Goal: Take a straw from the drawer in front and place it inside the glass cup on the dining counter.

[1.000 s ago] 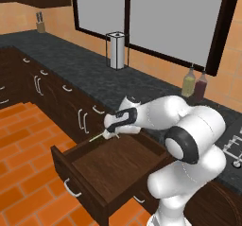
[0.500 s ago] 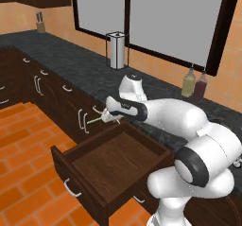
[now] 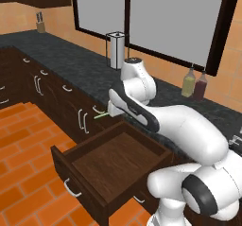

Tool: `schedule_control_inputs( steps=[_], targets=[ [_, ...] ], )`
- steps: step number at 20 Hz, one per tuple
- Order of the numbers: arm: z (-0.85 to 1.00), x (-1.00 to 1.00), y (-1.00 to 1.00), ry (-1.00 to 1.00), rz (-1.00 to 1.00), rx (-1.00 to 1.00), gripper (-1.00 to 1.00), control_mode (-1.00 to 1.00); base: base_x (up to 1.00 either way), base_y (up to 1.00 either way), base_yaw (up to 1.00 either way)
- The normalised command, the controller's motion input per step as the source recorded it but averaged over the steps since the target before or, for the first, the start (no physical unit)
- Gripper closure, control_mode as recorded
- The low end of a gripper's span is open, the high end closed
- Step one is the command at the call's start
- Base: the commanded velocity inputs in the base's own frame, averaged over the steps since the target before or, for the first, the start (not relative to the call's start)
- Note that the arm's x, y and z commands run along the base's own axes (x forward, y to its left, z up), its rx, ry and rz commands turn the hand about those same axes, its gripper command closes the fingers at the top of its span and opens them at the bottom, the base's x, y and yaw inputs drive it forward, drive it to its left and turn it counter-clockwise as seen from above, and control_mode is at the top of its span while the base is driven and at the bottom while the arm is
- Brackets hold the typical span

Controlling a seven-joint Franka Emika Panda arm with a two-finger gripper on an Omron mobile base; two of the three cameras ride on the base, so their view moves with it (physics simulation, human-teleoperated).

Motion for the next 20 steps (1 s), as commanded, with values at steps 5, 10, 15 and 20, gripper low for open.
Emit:
schedule_control_inputs(
  steps=[5,10,15,20],
  targets=[
    [0.03,-0.42,-0.3,0.02,-0.06,-0.01,1.0,-1.0,0.0,0.0,0.0],
    [0.0,0.0,0.0,0.0,0.0,0.0,1.0,1.0,-0.93,-0.1,-0.08],
    [0.0,0.0,0.0,0.0,0.0,0.0,1.0,1.0,-1.0,0.05,-0.03],
    [0.0,0.0,0.0,0.0,0.0,0.0,1.0,1.0,-0.83,0.47,0.61]
  ],
)
